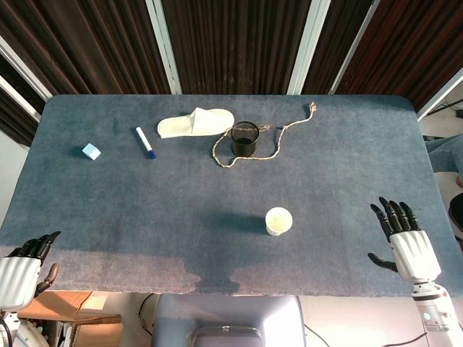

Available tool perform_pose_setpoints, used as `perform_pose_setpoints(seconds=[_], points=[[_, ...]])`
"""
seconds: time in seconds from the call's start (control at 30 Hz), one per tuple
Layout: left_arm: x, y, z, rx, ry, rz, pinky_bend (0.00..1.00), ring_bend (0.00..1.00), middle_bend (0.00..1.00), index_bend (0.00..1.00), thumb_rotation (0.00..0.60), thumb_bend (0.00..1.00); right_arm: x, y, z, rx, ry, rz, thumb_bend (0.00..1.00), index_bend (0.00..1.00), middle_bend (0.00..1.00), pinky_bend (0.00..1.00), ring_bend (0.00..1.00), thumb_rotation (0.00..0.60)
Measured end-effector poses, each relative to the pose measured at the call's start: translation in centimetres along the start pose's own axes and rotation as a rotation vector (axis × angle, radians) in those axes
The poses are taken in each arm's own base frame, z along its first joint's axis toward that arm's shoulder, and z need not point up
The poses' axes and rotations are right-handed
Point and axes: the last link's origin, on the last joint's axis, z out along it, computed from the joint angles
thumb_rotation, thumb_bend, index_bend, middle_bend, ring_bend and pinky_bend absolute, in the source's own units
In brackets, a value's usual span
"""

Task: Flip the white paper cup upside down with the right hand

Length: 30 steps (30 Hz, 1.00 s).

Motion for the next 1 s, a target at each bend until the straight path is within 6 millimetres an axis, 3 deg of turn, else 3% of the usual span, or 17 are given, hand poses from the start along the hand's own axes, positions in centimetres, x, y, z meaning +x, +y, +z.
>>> perform_pose_setpoints(seconds=[0.33,0.5,0.67,1.0], points=[[0.5,-0.4,-0.1,0.016,0.038,-0.013,0.53,0.30,0.29,0.20,0.600,0.38,-0.4,-0.4,0.1,0.021,-0.027,0.002,0.25,0.06,0.00,0.00,0.00,0.600],[0.5,-0.5,-0.1,0.017,0.035,-0.019,0.54,0.30,0.30,0.21,0.600,0.38,-0.5,-1.1,0.9,0.029,-0.052,0.004,0.25,0.07,0.00,0.05,0.00,0.600],[0.9,-0.7,-0.2,0.016,0.063,-0.042,0.53,0.30,0.30,0.22,0.600,0.38,-0.6,-2.9,2.7,0.064,-0.023,0.031,0.25,0.12,0.07,0.17,0.05,0.600],[1.3,-1.1,-0.5,0.016,0.076,-0.070,0.53,0.30,0.31,0.24,0.600,0.38,-2.6,-6.8,6.7,0.123,-0.084,0.191,0.25,0.15,0.14,0.19,0.09,0.600]])
